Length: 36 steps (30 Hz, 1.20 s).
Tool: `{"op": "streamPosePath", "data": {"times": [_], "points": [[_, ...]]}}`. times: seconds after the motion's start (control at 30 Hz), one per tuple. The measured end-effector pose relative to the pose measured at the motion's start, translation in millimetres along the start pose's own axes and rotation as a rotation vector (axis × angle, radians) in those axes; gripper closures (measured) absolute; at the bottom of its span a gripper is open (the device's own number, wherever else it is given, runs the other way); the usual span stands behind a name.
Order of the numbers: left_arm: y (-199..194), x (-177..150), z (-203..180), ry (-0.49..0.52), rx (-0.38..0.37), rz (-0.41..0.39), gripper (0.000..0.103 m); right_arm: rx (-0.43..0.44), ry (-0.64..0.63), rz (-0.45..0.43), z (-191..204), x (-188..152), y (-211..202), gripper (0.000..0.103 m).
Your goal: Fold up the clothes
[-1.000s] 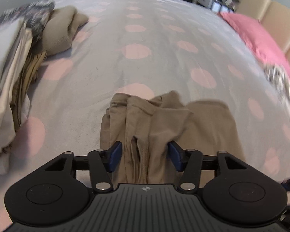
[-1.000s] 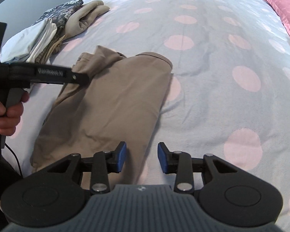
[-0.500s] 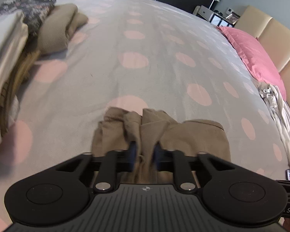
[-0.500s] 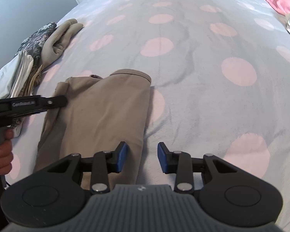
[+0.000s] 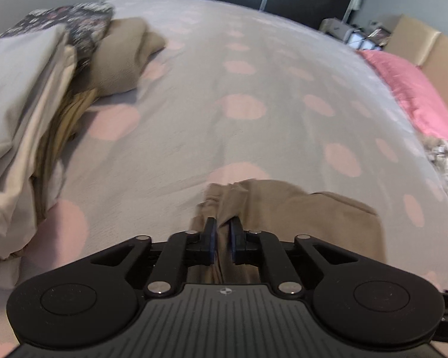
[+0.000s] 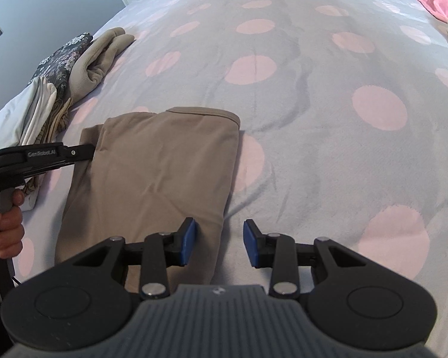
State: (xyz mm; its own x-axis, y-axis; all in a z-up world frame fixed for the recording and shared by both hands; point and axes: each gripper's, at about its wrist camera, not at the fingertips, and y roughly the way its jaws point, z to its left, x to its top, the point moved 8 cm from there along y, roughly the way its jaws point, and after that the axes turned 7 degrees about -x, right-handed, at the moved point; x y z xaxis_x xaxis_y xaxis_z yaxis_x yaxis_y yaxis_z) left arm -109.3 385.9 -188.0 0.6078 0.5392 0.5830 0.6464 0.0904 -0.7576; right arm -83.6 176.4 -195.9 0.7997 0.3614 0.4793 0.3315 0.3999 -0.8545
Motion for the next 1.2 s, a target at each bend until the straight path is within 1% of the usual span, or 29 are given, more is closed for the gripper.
{"op": "streamPosePath", "data": {"times": [0.03,0.1,0.2,0.27,0.37,0.47,0.53,0.63,0.7,0.8,0.9,1.03,1.2], "points": [[-3,0,1,-0.003,0.006,-0.004,0.088,-0.002,0.001,0.001,0,-1,0,0.064],[-9,1,0,0.001,0.012,-0.020,0.085,-0.009,0.002,-0.002,-1,-2,-1,0.064],[-20,3,-1,0.006,0.021,-0.043,0.085,-0.025,-0.010,-0.016,0,-4,-5,0.064],[-28,3,-7,0.037,0.016,-0.063,0.084,-0.035,-0.016,-0.028,1,-5,-8,0.063],[-40,-1,-16,0.093,0.029,-0.076,0.084,-0.059,-0.021,-0.046,0,-7,-14,0.061],[-51,-7,-21,0.122,0.043,-0.076,0.085,-0.085,-0.014,-0.077,-3,-8,-21,0.055],[-56,-14,-23,0.130,0.032,-0.053,0.084,-0.097,-0.004,-0.098,-6,-8,-27,0.051],[-64,-26,-27,0.134,0.004,-0.025,0.084,-0.121,0.012,-0.116,-10,-10,-33,0.050],[-69,-34,-28,0.146,0.013,-0.016,0.084,-0.133,0.013,-0.119,-12,-11,-35,0.050],[-75,-47,-28,0.159,0.021,0.027,0.084,-0.118,0.027,-0.108,-12,-14,-38,0.049],[-80,-61,-25,0.127,0.004,0.083,0.084,-0.094,0.033,-0.089,-10,-17,-40,0.046],[-87,-79,-21,0.096,-0.027,0.141,0.084,-0.103,0.014,-0.074,-8,-24,-43,0.045],[-94,-96,-23,0.112,-0.042,0.186,0.084,-0.107,0.005,-0.049,-7,-34,-43,0.045]]}}
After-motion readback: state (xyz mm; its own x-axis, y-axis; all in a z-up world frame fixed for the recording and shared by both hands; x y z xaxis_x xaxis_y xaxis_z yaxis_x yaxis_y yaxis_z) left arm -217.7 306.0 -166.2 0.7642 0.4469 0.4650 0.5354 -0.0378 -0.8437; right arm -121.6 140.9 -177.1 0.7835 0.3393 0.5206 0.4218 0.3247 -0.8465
